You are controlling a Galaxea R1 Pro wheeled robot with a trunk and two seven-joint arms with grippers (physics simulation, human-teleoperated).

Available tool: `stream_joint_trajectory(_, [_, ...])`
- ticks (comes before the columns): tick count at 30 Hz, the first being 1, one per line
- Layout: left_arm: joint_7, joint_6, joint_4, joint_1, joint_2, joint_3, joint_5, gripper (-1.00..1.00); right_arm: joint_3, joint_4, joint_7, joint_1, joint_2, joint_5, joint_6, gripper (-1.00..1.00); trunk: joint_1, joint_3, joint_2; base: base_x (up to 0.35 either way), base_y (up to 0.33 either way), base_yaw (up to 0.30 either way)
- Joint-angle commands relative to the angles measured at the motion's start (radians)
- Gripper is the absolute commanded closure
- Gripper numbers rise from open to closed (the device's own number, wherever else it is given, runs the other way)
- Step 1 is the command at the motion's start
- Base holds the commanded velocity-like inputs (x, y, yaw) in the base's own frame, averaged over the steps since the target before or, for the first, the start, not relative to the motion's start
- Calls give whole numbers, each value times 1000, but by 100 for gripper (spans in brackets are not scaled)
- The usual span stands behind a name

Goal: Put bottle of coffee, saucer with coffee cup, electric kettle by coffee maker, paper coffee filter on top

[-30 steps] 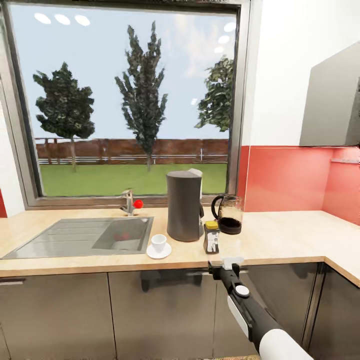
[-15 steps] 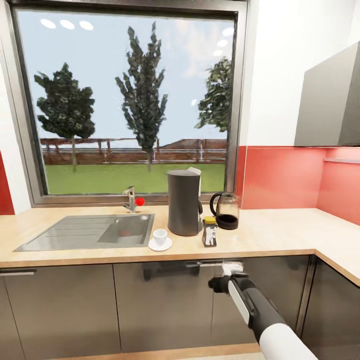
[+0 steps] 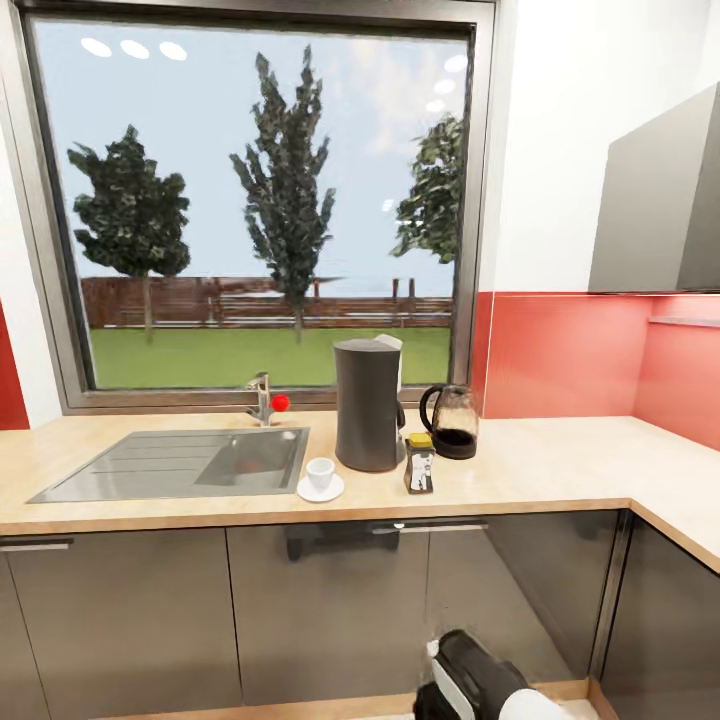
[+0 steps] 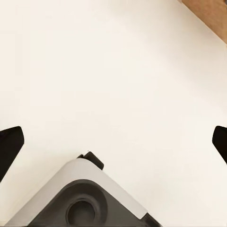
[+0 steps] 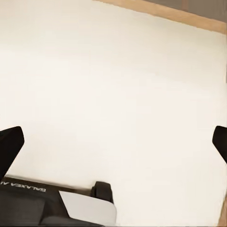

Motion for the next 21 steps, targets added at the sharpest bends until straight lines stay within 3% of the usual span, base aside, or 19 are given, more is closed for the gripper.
stream_joint_trajectory(1, [-1, -1, -2, 0, 1, -4, 11, -100, 13, 60, -6, -1, 1, -5, -37, -100, 0, -1, -1, 0, 0, 0])
stream_joint_trajectory(2, [6, 0, -4, 0, 1, -5, 10, -100, 24, 185, -6, 2, 3, -4, -152, -100, 0, -1, -1, 0, 0, 0])
stream_joint_trajectory(3, [10, 0, -5, 0, 0, -5, 9, -100, 29, 244, -3, 16, -4, -3, -239, -100, 0, -1, -1, 0, 0, 0])
stream_joint_trajectory(4, [12, 0, -5, 0, -1, -5, 7, -100, 31, 267, -4, 24, -13, -2, -275, -100, 0, -1, -1, 0, 0, 0])
stream_joint_trajectory(6, [13, 1, -5, 0, 0, -5, 6, -100, 34, 288, -5, 34, -43, -1, -304, -100, 0, -1, -1, 0, 0, 0])
stream_joint_trajectory(9, [14, 0, -5, 0, 2, -6, 6, -100, 36, 303, 2, 42, -123, -2, -329, -100, 0, -1, -1, 0, 0, 0])
stream_joint_trajectory(11, [14, 0, -5, 0, 3, -6, 8, -100, 36, 306, 0, 44, -154, -2, -333, -100, 0, -1, -1, 0, 0, 0])
stream_joint_trajectory(15, [14, 1, -5, 0, 2, -5, 6, -100, 37, 308, 1, 45, -160, -2, -338, -100, 0, -1, -1, 0, 0, 0])
stream_joint_trajectory(21, [14, 1, -5, 0, 2, -6, 4, -100, 36, 309, 4, 45, -139, -2, -340, -100, 0, -1, -1, 0, 0, 0])
